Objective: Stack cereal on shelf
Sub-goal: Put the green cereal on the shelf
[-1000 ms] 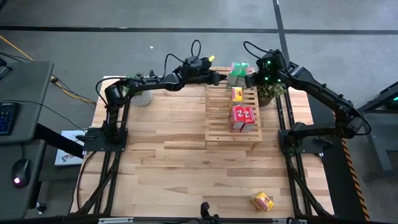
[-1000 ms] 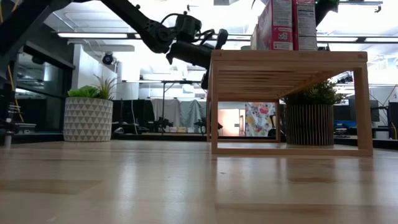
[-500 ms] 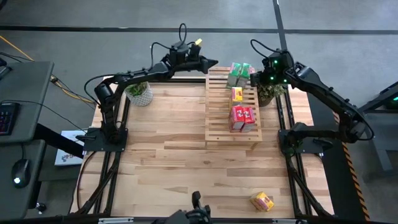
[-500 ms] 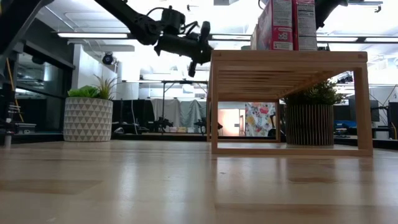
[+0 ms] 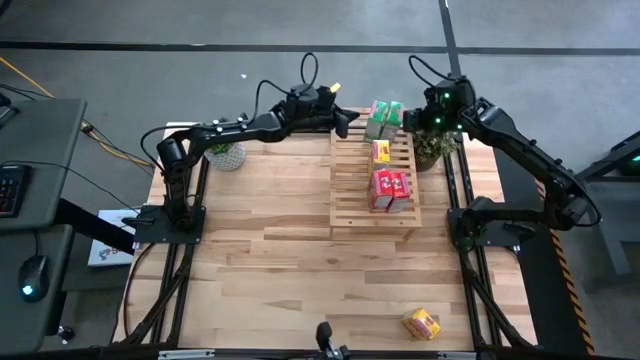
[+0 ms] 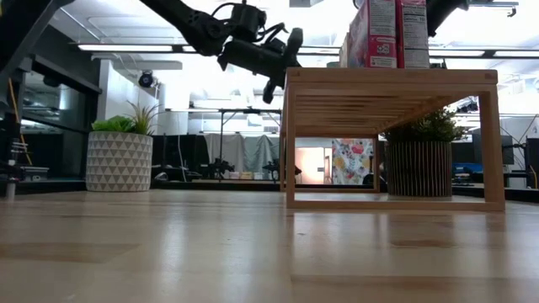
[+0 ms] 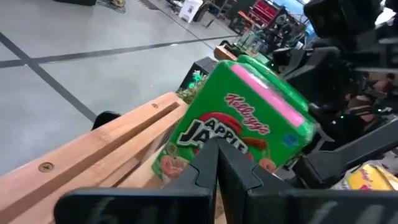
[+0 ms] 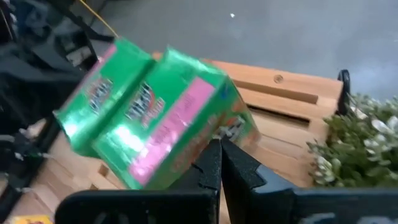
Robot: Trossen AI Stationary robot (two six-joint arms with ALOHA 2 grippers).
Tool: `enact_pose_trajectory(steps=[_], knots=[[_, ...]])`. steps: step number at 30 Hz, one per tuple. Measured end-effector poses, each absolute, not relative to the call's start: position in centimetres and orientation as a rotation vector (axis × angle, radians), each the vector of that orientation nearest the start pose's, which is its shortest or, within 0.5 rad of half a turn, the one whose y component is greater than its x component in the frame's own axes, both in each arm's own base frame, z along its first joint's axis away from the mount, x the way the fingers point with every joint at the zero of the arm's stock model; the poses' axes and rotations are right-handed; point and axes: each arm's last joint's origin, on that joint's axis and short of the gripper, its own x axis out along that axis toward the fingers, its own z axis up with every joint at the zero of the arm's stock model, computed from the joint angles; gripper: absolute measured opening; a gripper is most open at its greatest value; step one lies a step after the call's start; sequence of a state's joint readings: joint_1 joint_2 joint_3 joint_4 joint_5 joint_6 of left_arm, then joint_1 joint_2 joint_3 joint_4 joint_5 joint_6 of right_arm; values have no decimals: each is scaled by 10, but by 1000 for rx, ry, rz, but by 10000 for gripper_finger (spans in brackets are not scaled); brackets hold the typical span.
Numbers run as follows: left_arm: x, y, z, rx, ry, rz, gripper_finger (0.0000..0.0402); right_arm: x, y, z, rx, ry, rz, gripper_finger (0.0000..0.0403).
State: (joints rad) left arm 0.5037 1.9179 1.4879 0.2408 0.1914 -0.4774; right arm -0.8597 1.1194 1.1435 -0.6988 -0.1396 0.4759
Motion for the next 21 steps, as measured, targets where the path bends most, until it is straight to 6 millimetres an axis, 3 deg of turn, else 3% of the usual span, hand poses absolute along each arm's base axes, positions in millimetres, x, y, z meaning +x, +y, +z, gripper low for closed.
enact_pose_trajectory(steps=[10, 21], knots=[[407, 211, 272, -567, 128, 353, 0, 156, -174, 343, 811, 417, -831, 0], [410, 207, 272, -574, 103, 380, 0, 163, -181, 336, 802, 447, -810, 0]])
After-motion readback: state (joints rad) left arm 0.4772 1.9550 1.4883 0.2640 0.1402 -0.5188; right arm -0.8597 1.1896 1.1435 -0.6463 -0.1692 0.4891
